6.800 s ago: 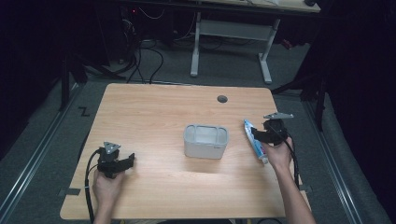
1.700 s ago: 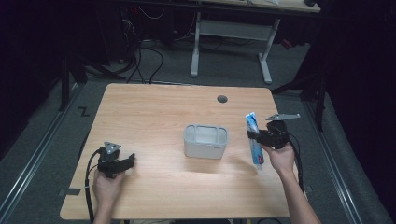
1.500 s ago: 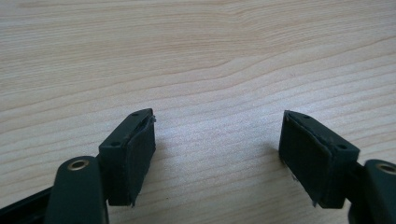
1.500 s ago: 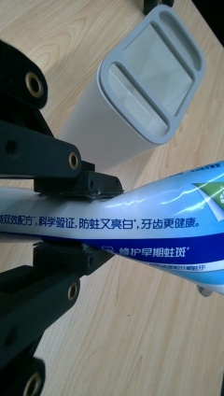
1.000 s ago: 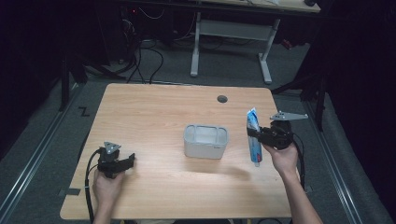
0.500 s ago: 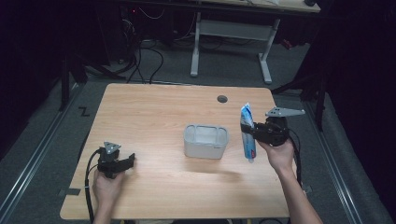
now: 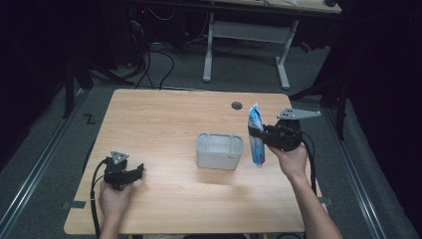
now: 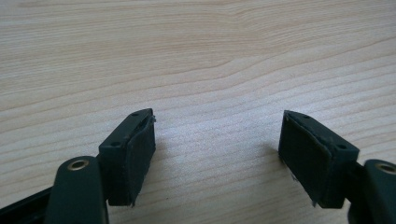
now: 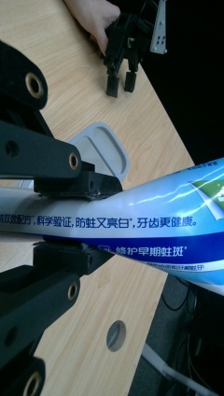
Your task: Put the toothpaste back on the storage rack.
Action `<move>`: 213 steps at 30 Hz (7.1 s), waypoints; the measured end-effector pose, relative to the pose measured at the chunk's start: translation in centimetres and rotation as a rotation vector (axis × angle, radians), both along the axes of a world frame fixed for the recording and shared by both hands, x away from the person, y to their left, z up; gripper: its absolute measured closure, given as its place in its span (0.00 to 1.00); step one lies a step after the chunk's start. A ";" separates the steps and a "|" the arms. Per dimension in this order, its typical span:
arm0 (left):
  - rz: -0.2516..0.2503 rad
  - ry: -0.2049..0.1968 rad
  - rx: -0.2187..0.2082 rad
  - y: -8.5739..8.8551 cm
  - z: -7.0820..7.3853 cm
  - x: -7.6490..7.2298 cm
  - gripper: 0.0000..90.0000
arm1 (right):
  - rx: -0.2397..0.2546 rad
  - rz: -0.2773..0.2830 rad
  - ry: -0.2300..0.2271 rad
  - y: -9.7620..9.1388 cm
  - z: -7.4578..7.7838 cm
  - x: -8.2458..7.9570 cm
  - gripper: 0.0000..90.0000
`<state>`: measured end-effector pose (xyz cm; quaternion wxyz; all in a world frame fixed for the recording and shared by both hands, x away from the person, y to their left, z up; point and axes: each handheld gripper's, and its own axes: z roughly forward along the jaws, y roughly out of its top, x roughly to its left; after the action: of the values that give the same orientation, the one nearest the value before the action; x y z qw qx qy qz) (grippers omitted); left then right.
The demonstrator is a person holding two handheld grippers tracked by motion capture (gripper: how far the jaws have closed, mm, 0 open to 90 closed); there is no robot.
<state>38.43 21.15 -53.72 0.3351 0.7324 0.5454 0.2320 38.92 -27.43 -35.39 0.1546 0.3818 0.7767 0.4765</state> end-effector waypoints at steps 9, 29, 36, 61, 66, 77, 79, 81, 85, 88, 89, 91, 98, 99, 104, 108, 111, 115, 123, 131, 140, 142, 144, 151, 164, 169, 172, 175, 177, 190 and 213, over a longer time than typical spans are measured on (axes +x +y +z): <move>0.000 0.000 0.000 0.0 0.0 0.0 0.31 | -0.007 0.026 -0.013 1.2 0.7 0.3 0.80; -0.001 0.001 0.001 0.0 0.0 0.0 0.31 | 0.044 0.094 -0.046 4.2 2.0 1.3 0.80; -0.001 0.001 0.001 0.0 0.0 0.0 0.31 | 0.060 0.100 -0.046 4.8 2.1 1.9 0.80; -0.002 0.001 -0.001 0.0 0.0 0.0 0.31 | 0.042 0.098 -0.061 8.1 2.1 4.3 0.80; -0.001 0.001 -0.001 0.0 0.0 0.0 0.31 | 0.030 0.099 -0.061 8.5 1.7 4.5 0.80; -0.003 0.001 0.002 0.0 0.0 0.0 0.31 | -0.005 0.106 -0.043 9.7 0.3 5.0 0.80; -0.004 0.003 0.004 0.0 0.0 0.0 0.31 | -0.020 0.107 -0.038 9.8 0.0 5.1 0.80; -0.004 0.001 0.006 0.0 0.0 0.0 0.31 | -0.024 0.108 -0.035 9.8 -0.1 5.0 0.80; -0.004 0.002 0.007 -0.1 0.0 0.0 0.31 | -0.026 0.107 -0.023 9.7 -0.5 5.1 0.80; -0.004 0.001 0.006 0.0 0.0 0.0 0.31 | -0.042 0.101 -0.022 9.7 -0.8 5.1 0.79; -0.004 0.001 0.006 0.0 0.0 0.0 0.31 | -0.058 0.099 -0.026 9.8 -0.9 5.1 0.79; -0.005 0.003 0.007 0.0 0.0 0.0 0.31 | -0.070 0.101 -0.025 10.0 -1.0 5.0 0.79; -0.004 0.001 0.006 0.0 0.0 0.0 0.31 | -0.086 0.112 -0.020 10.2 -1.4 4.9 0.79; -0.004 0.001 0.006 0.0 0.0 0.0 0.31 | -0.087 0.112 -0.013 10.2 -1.5 4.9 0.79; -0.004 0.001 0.006 0.0 0.0 0.0 0.31 | -0.097 0.117 0.000 10.4 -1.9 5.0 0.79; -0.004 0.001 0.006 0.0 0.0 0.0 0.31 | -0.106 0.126 0.003 10.6 -2.0 5.0 0.79; -0.004 0.001 0.006 0.0 0.0 0.0 0.31 | -0.107 0.125 0.010 10.5 -2.2 5.0 0.79; -0.005 0.002 0.007 0.0 0.0 0.0 0.31 | -0.113 0.122 0.019 10.4 -2.6 4.9 0.79; -0.003 0.001 0.009 -0.1 0.0 0.0 0.31 | -0.122 0.121 0.032 10.3 -3.1 4.8 0.79; -0.004 0.001 0.008 -0.1 0.0 0.0 0.31 | -0.135 0.128 0.041 10.5 -3.4 4.9 0.79; -0.005 0.003 0.007 0.0 0.0 0.0 0.31 | -0.146 0.125 0.054 10.4 -3.9 4.8 0.79; -0.004 0.001 0.006 0.0 0.0 0.0 0.31 | -0.142 0.120 0.060 10.2 -4.1 4.8 0.79; -0.005 0.002 0.006 0.0 0.0 0.0 0.31 | -0.141 0.115 0.065 10.0 -4.3 4.8 0.79; -0.003 0.001 0.008 -0.1 0.0 0.0 0.31 | -0.148 0.111 0.076 9.8 -4.7 4.6 0.78; -0.004 0.001 0.007 -0.1 0.0 0.0 0.31 | -0.193 0.114 0.092 10.2 -5.5 4.7 0.78; -0.004 0.003 0.007 -0.1 0.0 0.0 0.31 | -0.201 0.118 0.099 10.2 -5.8 4.8 0.78; -0.004 0.002 0.006 -0.1 0.0 0.0 0.31 | -0.207 0.120 0.104 10.3 -6.0 4.8 0.78; -0.003 0.001 0.007 -0.1 0.0 0.0 0.31 | -0.210 0.121 0.101 10.3 -5.9 4.7 0.78; -0.004 0.001 0.007 -0.1 0.0 0.0 0.31 | -0.211 0.124 0.098 10.2 -5.9 4.8 0.78; -0.003 0.001 0.009 -0.1 0.0 0.0 0.31 | -0.210 0.129 0.092 10.4 -6.0 4.9 0.73; -0.002 0.000 0.013 -0.1 0.0 0.0 0.31 | -0.143 0.064 0.053 6.9 -5.0 3.5 0.60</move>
<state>38.43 21.02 -53.72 0.3306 0.7353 0.5430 0.2350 42.41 -20.56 -40.38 0.1453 0.3572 0.8245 0.4141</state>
